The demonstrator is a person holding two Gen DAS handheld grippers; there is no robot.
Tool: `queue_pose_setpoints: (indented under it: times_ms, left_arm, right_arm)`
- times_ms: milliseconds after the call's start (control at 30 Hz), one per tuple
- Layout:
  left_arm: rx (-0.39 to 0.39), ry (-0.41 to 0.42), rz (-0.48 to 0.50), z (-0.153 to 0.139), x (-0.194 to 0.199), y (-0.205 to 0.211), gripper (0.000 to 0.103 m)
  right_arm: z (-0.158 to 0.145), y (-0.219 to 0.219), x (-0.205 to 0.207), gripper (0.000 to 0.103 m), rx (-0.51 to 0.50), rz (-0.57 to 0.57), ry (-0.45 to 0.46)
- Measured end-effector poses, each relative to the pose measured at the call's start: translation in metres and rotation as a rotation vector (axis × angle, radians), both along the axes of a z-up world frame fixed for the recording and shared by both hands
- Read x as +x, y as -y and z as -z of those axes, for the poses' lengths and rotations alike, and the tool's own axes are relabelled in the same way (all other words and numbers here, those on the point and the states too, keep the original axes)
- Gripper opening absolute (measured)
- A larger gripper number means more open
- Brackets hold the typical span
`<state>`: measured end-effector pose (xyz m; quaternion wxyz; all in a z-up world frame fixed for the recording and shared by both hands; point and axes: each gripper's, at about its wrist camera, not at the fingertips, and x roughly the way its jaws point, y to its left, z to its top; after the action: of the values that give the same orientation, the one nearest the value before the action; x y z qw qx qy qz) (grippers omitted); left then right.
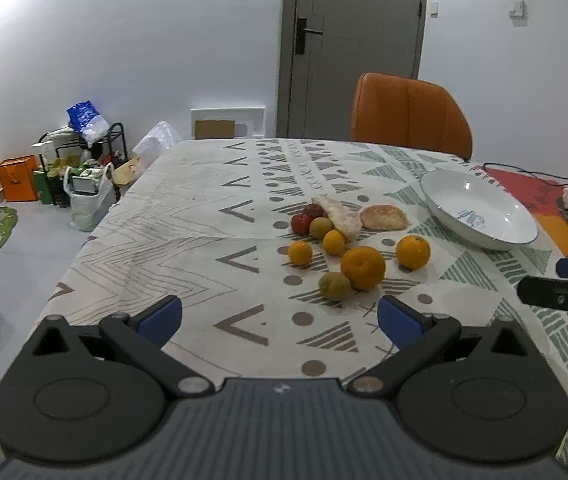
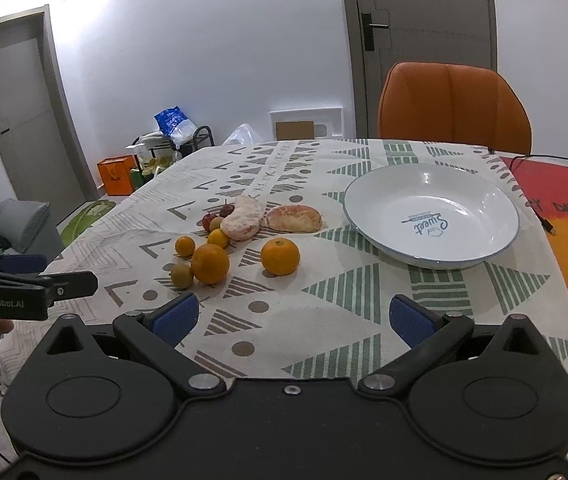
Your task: Organize fruits
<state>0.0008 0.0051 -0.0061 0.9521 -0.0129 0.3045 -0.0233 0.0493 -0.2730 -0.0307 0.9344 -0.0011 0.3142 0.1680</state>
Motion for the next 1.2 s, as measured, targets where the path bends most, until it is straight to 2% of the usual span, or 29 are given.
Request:
queue_pose_setpoints:
  times_ms: [467, 567, 667, 800, 1200]
  left_arm:
    - [0.001, 0.012, 0.013, 0.015, 0.019, 0.006, 0.100]
    - [-0.019, 0.001, 0.017, 0.020, 0.024, 0.004, 0.093]
    - [-0.026, -0.014, 0.023, 0.026, 0.030, 0.006, 0.087]
    - [-0.044, -0.031, 0.057, 0.033, 0.039, 0.008, 0.074]
    - [-0.064, -0.066, 0.106, 0.044, 0.067, 0.018, 0.056]
  right_arm:
    - [0.012, 0.004, 0.018, 0.103, 0.018, -0.003, -0.008]
    - [0.016, 0.003, 0.023, 0.101, 0.023, -0.017, -0.013]
    - [0.021, 0.002, 0.029, 0.093, 0.034, -0.031, -0.029]
    - [0.028, 0.000, 0.038, 0.085, 0.046, -0.045, -0.051]
    - [0.038, -0.006, 0.063, 0.076, 0.056, -0.070, -0.091]
